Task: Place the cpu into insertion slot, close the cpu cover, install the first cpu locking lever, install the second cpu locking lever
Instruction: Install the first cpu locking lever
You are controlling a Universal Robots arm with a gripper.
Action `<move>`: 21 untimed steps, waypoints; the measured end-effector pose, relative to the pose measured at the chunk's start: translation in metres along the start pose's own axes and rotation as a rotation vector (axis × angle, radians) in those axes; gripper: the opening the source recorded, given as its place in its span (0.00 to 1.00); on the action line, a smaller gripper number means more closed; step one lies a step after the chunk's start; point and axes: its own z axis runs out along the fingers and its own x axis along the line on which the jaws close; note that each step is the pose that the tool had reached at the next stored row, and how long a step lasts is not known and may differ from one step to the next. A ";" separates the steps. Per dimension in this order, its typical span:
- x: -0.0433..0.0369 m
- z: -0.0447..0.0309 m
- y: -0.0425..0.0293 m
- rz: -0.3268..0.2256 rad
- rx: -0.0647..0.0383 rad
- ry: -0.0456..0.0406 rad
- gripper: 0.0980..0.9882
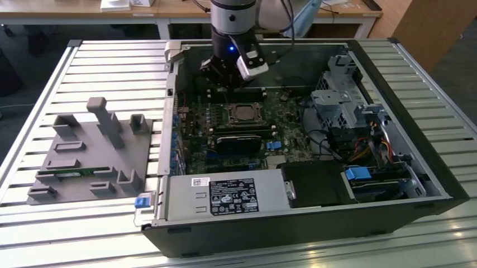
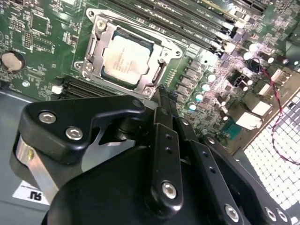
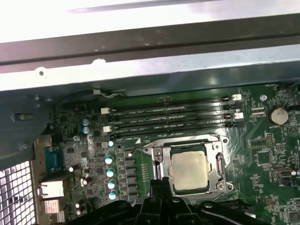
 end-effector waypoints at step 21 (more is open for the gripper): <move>0.0251 0.0010 0.0034 -0.058 -0.001 0.0012 0.01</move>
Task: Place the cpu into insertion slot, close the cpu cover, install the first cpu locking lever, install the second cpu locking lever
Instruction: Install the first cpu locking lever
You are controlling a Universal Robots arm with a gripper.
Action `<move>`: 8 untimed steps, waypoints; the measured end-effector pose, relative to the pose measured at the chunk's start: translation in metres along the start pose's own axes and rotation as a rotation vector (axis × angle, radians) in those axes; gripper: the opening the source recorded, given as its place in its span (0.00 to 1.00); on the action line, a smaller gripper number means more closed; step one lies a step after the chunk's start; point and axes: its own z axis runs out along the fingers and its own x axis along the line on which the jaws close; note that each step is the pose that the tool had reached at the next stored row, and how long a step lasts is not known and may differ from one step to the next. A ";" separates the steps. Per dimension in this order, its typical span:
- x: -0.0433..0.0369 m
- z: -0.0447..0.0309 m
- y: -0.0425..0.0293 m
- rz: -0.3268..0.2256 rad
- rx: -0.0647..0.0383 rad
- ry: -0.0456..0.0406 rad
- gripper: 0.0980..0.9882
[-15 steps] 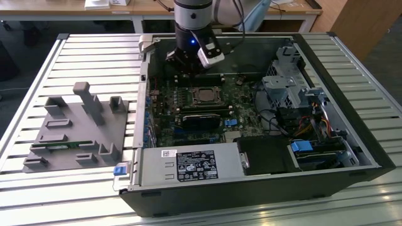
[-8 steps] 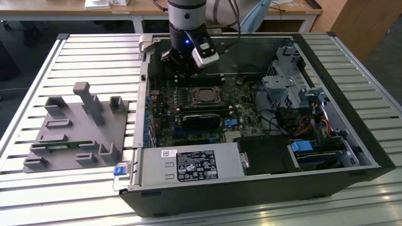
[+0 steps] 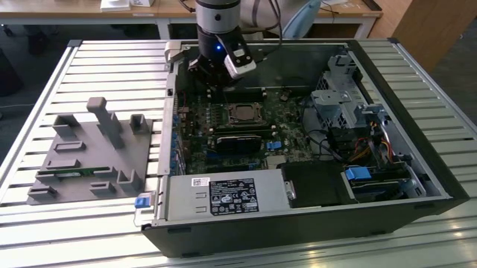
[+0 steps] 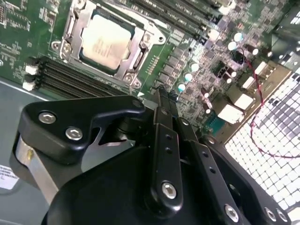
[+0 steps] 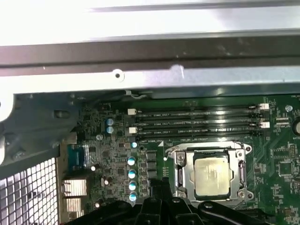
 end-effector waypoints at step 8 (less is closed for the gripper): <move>0.0046 0.0002 0.0090 0.000 0.000 0.0000 0.01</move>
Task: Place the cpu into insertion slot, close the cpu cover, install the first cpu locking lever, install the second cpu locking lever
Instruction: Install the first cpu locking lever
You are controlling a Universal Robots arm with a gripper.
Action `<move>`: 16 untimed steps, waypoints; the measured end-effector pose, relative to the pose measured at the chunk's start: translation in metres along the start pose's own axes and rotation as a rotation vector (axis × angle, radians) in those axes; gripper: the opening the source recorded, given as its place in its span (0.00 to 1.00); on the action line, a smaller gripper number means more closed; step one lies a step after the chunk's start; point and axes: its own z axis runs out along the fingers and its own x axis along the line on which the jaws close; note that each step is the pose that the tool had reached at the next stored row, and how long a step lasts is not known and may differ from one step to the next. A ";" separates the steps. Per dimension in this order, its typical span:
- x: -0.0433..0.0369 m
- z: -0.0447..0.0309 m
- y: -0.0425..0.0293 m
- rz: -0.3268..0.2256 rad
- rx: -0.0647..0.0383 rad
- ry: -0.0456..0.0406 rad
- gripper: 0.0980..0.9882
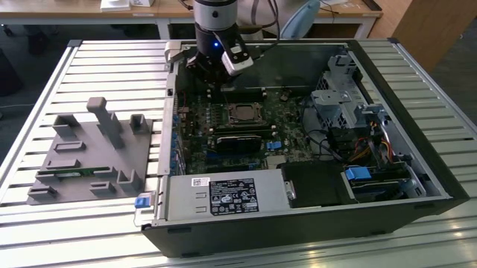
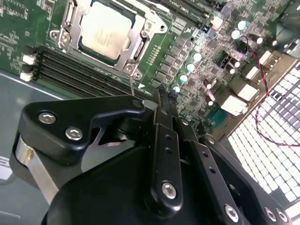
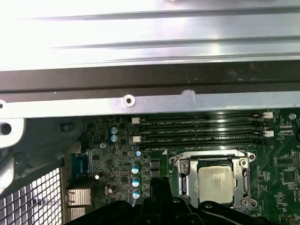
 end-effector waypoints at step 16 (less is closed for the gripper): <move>-0.0035 -0.0005 0.0140 0.000 0.000 0.0001 0.01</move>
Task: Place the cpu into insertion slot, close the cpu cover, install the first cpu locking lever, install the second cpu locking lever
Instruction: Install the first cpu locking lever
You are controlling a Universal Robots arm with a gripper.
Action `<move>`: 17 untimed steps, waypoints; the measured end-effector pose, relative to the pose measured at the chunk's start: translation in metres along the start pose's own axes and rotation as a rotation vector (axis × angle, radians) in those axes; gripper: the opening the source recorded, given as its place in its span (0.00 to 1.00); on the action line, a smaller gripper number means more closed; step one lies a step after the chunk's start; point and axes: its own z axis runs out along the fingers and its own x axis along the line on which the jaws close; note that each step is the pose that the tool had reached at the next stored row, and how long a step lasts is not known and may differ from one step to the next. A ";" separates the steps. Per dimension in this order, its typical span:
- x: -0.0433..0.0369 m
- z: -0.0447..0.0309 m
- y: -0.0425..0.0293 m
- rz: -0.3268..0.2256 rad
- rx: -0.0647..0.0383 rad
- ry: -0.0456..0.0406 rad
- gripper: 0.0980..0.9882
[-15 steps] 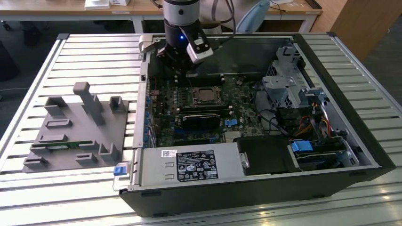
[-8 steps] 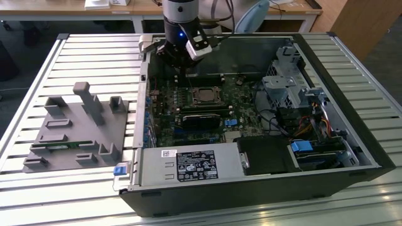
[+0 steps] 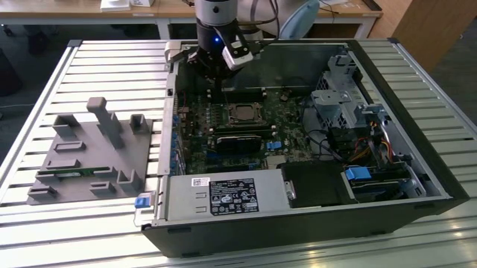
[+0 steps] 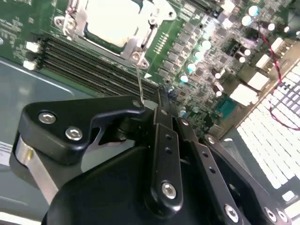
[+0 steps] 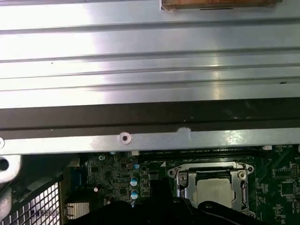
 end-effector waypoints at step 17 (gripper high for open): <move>-0.0419 0.0045 0.0037 -0.002 -0.018 0.0062 0.01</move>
